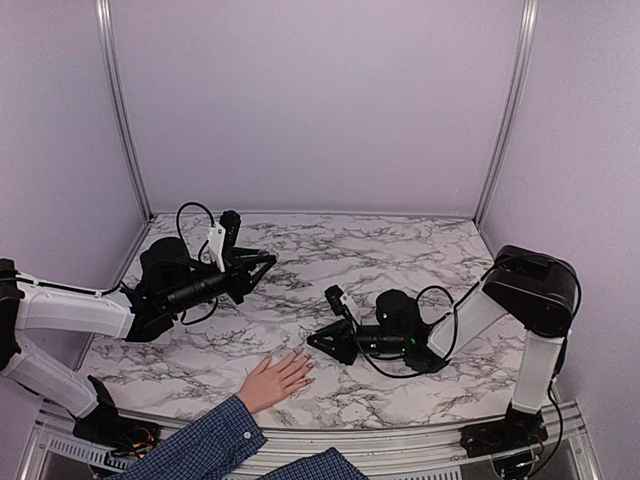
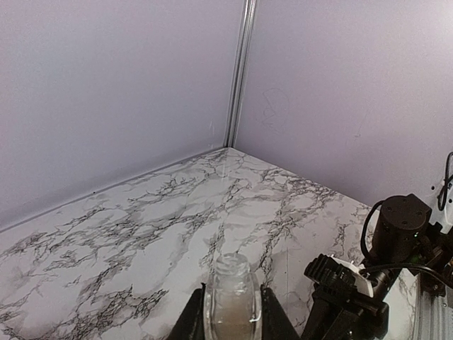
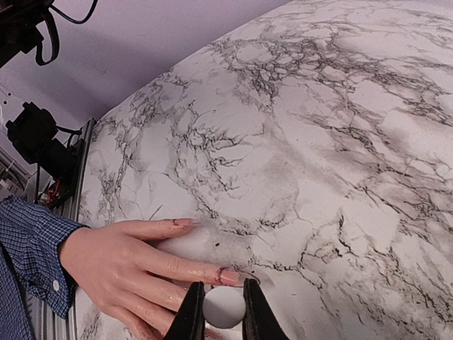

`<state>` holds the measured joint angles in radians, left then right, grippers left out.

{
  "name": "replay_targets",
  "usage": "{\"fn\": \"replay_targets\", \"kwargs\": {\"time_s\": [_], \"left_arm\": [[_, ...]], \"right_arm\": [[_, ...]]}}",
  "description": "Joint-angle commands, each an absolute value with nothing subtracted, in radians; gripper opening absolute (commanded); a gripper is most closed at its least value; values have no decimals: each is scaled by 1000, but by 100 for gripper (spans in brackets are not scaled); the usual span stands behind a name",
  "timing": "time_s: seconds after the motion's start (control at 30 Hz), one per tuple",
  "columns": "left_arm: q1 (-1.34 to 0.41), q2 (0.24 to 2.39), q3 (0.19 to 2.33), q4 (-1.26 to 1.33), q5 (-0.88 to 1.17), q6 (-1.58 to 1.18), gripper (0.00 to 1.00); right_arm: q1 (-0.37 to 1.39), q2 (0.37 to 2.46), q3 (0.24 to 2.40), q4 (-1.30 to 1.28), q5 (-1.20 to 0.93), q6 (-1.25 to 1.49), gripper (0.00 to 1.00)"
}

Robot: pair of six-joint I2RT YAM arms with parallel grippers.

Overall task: Paint the nails
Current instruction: Paint the hand on the nail.

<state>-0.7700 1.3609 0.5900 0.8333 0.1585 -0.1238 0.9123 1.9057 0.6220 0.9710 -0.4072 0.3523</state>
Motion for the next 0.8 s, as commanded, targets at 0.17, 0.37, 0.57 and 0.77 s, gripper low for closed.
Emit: {"fn": "replay_targets", "kwargs": {"time_s": [0.17,0.37,0.57,0.77], "left_arm": [[-764,1366,615,879,170,-124,0],[-763,1365,612,879,171,-124,0],[-764,1364,612,879,169,-124,0],[-764,1363,612,879,169,-124,0]], "right_arm": [[933,1889,654,915,-346,303,0],[935,1893,658,904,-343,301,0],[936,1882,651,898,-329,298,0],[928,1866,637,893,-314,295,0]]}}
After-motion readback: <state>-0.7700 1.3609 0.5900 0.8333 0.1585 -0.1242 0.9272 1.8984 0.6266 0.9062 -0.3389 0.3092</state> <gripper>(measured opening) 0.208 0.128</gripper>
